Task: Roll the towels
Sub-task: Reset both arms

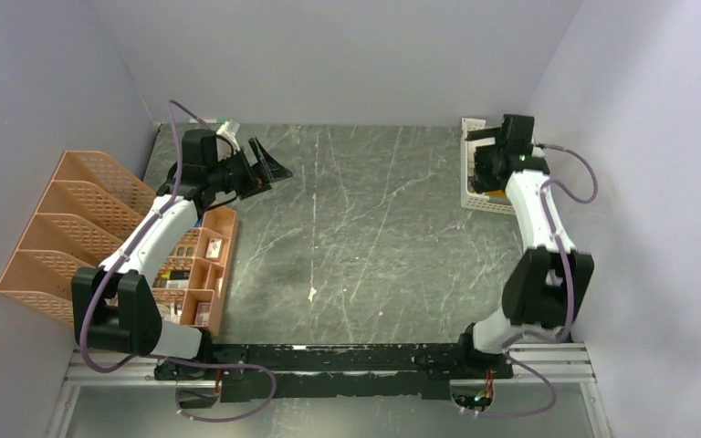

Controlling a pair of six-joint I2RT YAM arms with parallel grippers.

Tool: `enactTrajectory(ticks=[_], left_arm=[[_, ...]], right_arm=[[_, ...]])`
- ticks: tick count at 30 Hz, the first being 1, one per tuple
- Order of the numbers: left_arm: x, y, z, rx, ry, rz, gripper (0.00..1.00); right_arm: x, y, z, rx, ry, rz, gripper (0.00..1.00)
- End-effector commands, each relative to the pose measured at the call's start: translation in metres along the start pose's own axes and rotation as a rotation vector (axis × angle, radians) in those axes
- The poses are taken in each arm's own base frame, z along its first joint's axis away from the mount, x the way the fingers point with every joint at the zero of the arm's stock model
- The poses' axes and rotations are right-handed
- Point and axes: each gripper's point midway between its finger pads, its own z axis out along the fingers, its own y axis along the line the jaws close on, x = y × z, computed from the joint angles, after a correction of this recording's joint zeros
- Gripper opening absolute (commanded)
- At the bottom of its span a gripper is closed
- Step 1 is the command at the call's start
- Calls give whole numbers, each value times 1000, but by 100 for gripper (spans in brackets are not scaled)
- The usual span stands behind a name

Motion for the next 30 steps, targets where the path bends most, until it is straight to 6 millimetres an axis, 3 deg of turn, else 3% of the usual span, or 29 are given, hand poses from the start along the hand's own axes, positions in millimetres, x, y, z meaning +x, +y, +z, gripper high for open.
enactTrajectory(ticks=[1, 6, 10, 13, 17, 21, 27, 30], left_arm=[[-17, -11, -20, -3, -69, 143, 99], [-30, -6, -42, -76, -186, 284, 100], [-34, -4, -57, -93, -271, 396, 99], [-30, -3, -65, -84, -320, 480, 100], [-25, -9, -78, -41, -408, 514, 100], [-23, -8, -90, -46, -473, 542, 100], [-24, -10, -95, -57, -479, 569, 100], [-24, -8, -95, -70, -471, 572, 100]], right_arm=[[28, 19, -47, -344, 23, -239, 100], [47, 2, -104, -709, -101, -589, 100], [64, -23, -131, -733, -282, -887, 100], [76, -51, -126, -655, -308, -1040, 100], [80, -81, -121, -639, -307, -1115, 100], [86, -86, -129, -709, -311, -1111, 100], [86, -94, -117, -676, -308, -1107, 100], [79, -91, -120, -666, -343, -1081, 100]])
